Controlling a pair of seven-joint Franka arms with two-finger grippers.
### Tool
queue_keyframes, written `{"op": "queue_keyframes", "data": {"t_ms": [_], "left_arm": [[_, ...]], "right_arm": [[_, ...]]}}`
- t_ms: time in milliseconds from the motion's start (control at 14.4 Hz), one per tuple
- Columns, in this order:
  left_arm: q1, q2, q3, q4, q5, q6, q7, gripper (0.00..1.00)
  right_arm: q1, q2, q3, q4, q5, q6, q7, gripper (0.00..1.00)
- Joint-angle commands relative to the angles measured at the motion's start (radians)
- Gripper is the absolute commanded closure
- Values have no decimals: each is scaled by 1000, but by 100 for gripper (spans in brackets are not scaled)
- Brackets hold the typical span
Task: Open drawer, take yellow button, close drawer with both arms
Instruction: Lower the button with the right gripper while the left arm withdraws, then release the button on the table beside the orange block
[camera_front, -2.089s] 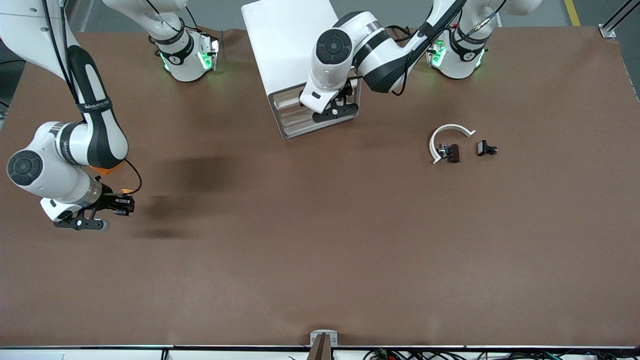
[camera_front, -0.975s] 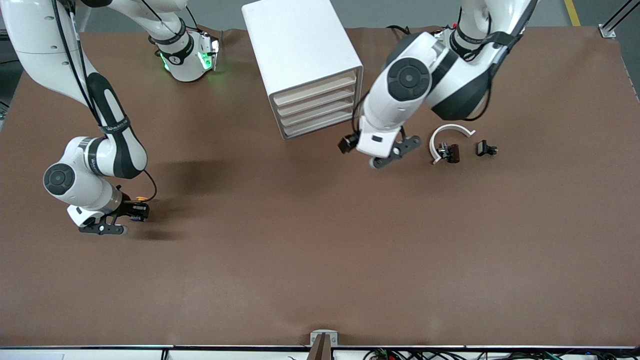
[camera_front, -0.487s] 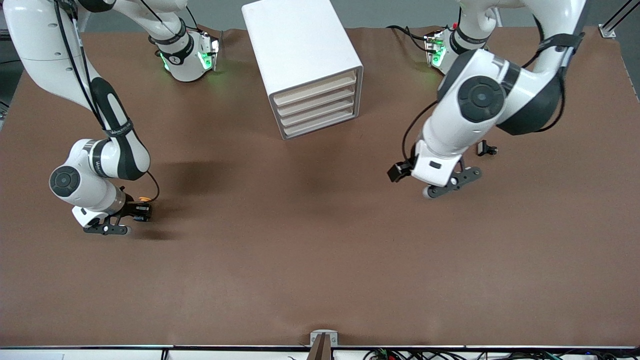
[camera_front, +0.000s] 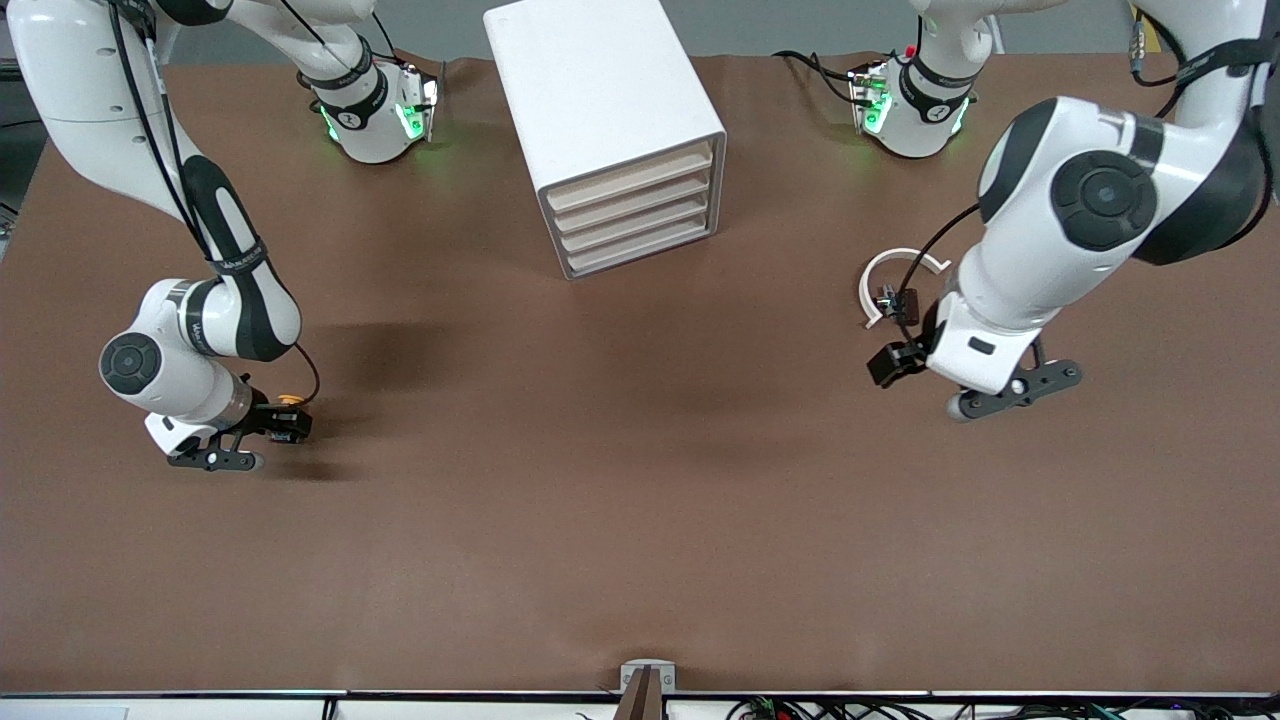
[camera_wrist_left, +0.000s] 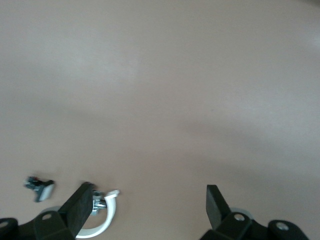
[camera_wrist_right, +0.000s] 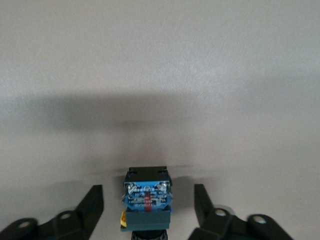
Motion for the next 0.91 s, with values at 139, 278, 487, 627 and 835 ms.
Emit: {"op": "queue_keyframes", "data": {"t_ms": [139,278,487,627,835], "left_arm": [[142,-101,-15,-3,-13,-99,243,0],[122,-143,40,-5,-29,-100,328,0],[29,-199,211,-6,-76,-154,476,0],[-7,-235,297,-2,-89,-215,576,0],[-28,-284,358,-6,-165,-318,613,0]], "right_arm": [[-9,-22,9,63,-12,-82,8,0],[-12,-40,9,93,-12,-134,6,0],[-17,-97,9,129,-12,-249,8,0],[-17,-146,9,146,-12,-334,8,0],[-14,-214,11,177,-12,-456,9,0]]}}
